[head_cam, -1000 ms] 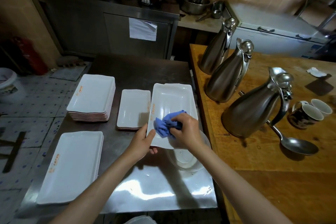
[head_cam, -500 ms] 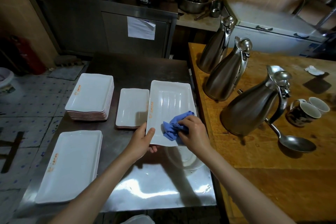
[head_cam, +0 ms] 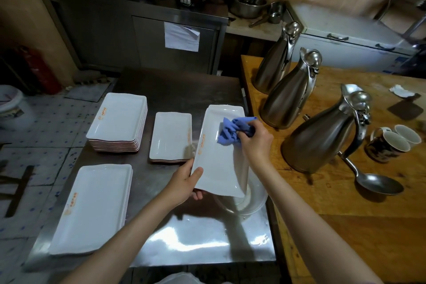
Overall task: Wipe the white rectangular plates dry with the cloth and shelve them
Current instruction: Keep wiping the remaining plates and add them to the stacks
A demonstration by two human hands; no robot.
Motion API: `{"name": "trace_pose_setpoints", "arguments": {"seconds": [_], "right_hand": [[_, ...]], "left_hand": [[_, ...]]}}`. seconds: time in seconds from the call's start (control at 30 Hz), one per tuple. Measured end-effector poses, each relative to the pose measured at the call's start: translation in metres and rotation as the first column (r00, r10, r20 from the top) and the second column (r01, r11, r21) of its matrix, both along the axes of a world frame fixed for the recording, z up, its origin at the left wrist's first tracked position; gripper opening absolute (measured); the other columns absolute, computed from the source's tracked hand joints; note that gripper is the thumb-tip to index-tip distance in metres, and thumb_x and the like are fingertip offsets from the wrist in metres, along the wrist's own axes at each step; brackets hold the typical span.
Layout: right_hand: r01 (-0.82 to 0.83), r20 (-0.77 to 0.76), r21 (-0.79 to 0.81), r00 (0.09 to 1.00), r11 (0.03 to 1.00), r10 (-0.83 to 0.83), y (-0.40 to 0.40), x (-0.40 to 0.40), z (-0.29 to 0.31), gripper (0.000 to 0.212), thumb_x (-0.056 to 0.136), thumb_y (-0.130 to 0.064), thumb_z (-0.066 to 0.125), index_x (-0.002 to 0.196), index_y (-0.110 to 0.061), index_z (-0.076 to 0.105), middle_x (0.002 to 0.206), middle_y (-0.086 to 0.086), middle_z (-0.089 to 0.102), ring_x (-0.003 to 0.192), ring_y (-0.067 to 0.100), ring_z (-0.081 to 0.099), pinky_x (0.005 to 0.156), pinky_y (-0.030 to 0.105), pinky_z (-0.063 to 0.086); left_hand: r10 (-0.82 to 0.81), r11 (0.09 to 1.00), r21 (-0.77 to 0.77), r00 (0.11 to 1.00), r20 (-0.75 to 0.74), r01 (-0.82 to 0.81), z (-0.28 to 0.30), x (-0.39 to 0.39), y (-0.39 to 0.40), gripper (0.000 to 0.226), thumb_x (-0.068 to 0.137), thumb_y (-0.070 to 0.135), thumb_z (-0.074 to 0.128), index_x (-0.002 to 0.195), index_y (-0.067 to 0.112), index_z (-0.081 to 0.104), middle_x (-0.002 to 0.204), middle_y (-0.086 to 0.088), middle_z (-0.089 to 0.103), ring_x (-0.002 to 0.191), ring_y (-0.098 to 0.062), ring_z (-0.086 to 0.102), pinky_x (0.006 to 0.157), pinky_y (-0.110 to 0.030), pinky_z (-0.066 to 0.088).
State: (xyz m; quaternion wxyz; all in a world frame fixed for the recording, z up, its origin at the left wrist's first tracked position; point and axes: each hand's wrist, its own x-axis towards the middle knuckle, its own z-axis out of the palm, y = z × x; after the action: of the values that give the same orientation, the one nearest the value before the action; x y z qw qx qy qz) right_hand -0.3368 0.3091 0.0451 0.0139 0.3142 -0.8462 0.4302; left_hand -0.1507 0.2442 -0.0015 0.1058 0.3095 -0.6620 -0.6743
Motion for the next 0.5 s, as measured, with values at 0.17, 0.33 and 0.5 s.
{"name": "trace_pose_setpoints", "arguments": {"seconds": [0.17, 0.33, 0.5], "right_hand": [[0.039, 0.086, -0.026, 0.996, 0.999, -0.037, -0.012, -0.005, 0.005, 0.007, 0.082, -0.005, 0.067, 0.085, -0.011, 0.068, 0.078, -0.003, 0.061, 0.065, 0.0, 0.049, 0.059, 0.005, 0.036], [-0.035, 0.153, 0.031, 0.988, 0.999, 0.03, -0.019, 0.007, 0.002, 0.012, 0.083, -0.008, 0.067, 0.094, -0.012, 0.071, 0.085, -0.003, 0.063, 0.071, 0.001, 0.053, 0.064, 0.009, 0.039], [-0.208, 0.192, 0.06, 0.962, 0.976, 0.193, -0.014, 0.027, 0.0, 0.01, 0.081, -0.006, 0.068, 0.087, -0.014, 0.069, 0.081, -0.006, 0.062, 0.072, 0.003, 0.056, 0.065, 0.006, 0.04]], "left_hand": [[-0.038, 0.998, 0.04, 0.999, -0.005, 0.039, 0.004, 0.001, 0.002, 0.03, 0.102, 0.017, 0.039, 0.131, 0.015, 0.043, 0.073, -0.007, 0.064, 0.047, -0.012, 0.057, 0.045, -0.022, 0.047], [-0.047, 0.996, 0.073, 0.999, -0.007, 0.047, 0.005, 0.002, 0.002, 0.028, 0.102, 0.017, 0.04, 0.129, 0.016, 0.043, 0.079, -0.01, 0.065, 0.047, -0.013, 0.057, 0.045, -0.022, 0.047], [0.0, 0.996, 0.094, 1.0, -0.006, 0.001, 0.001, 0.0, 0.002, 0.023, 0.101, 0.016, 0.041, 0.124, 0.015, 0.045, 0.073, -0.007, 0.065, 0.046, -0.015, 0.057, 0.046, -0.023, 0.048]]}}
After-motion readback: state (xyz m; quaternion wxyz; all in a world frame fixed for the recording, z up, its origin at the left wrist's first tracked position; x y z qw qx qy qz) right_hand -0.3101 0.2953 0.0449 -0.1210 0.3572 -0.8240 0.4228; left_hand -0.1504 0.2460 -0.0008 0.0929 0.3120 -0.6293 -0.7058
